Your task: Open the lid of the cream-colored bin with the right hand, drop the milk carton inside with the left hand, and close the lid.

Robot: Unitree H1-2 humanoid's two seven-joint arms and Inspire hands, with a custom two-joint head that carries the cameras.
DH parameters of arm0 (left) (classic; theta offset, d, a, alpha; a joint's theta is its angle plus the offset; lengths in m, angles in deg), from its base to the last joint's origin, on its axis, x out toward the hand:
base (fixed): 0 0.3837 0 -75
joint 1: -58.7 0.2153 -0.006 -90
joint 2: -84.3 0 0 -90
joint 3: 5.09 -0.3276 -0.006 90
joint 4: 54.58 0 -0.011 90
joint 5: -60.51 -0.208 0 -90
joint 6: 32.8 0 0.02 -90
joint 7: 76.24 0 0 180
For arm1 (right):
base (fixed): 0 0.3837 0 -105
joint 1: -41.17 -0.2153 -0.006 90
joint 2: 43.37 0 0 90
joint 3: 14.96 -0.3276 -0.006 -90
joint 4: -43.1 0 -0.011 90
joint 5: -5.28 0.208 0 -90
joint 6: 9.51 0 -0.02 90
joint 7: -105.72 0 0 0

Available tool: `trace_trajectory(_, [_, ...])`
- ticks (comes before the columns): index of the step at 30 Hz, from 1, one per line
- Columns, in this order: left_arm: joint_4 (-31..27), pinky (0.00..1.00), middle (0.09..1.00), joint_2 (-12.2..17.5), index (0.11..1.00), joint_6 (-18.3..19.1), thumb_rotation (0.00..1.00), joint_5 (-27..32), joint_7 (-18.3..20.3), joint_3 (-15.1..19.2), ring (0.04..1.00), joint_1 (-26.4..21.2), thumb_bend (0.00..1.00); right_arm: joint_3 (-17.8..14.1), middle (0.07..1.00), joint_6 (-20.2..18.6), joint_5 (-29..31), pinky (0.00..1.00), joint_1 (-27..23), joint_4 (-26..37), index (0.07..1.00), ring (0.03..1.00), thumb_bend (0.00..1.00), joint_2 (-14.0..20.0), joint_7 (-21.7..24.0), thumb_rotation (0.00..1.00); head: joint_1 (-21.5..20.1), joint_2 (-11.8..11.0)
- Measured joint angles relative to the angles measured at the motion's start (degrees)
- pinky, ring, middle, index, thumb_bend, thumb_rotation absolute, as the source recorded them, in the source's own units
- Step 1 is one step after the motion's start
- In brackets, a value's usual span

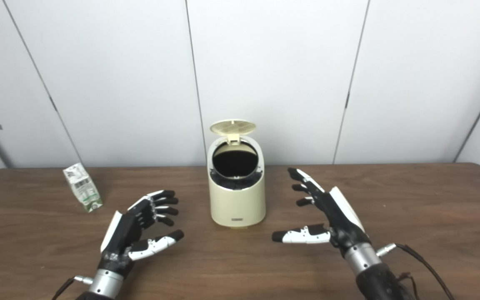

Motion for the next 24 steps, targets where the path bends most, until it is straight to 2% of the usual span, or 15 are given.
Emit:
trace_trajectory(1, [0.3, 0.56, 0.744, -0.2, 0.793, -0.5, 0.05, -0.1, 0.0, -0.2, 0.664, -0.2, 0.70, -0.1, 0.940, 0.4, 0.2, 0.76, 0.3, -0.4, 0.951, 0.882, 0.89, 0.0, 0.0, 0.23, 2.6, -1.2])
trace_trajectory(4, [1.1, 0.57, 0.745, -0.9, 0.795, -1.5, 0.08, -1.0, -0.5, -0.3, 0.667, -0.6, 0.72, -0.7, 0.943, 0.7, 0.5, 0.76, 1.4, -0.9, 0.956, 0.885, 0.87, 0.5, 0.0, 0.16, 6.2, -3.3])
trace_trajectory(8, [3.0, 0.56, 0.739, -2.2, 0.788, -2.4, 0.08, -2.9, -2.1, -0.6, 0.662, -1.9, 0.74, -1.7, 0.938, 0.0, 0.5, 0.77, 1.9, -0.5, 0.955, 0.876, 0.84, 1.0, 0.1, 0.09, 9.6, -5.5])
trace_trajectory(13, [4.8, 0.55, 0.738, -3.9, 0.789, -4.3, 0.09, -4.3, -3.2, -1.2, 0.665, -3.3, 0.75, -1.5, 0.926, 0.3, -1.3, 0.74, 1.7, -0.8, 0.945, 0.864, 0.88, 1.0, -0.6, 0.24, 11.0, -6.9])
trace_trajectory(17, [5.2, 0.54, 0.741, -4.0, 0.795, -4.9, 0.07, -4.6, -4.5, -1.1, 0.664, -3.5, 0.74, -1.6, 0.919, 0.8, -1.9, 0.71, 1.6, -1.2, 0.933, 0.858, 0.89, 1.5, -0.9, 0.26, 11.1, -7.1])
trace_trajectory(19, [4.9, 0.55, 0.740, -4.0, 0.794, -5.2, 0.10, -4.6, -5.3, -0.7, 0.661, -3.4, 0.74, -1.6, 0.909, 0.9, -2.0, 0.68, 1.6, -1.2, 0.924, 0.843, 0.90, 1.9, -0.9, 0.28, 11.4, -7.0])
trace_trajectory(24, [1.1, 0.56, 0.737, -3.0, 0.784, -5.1, 0.08, -4.5, -6.2, 1.0, 0.656, -1.0, 0.71, -1.6, 0.905, 0.9, -2.0, 0.61, 1.5, -1.0, 0.922, 0.818, 0.90, 2.1, -0.9, 0.30, 12.6, -6.5])
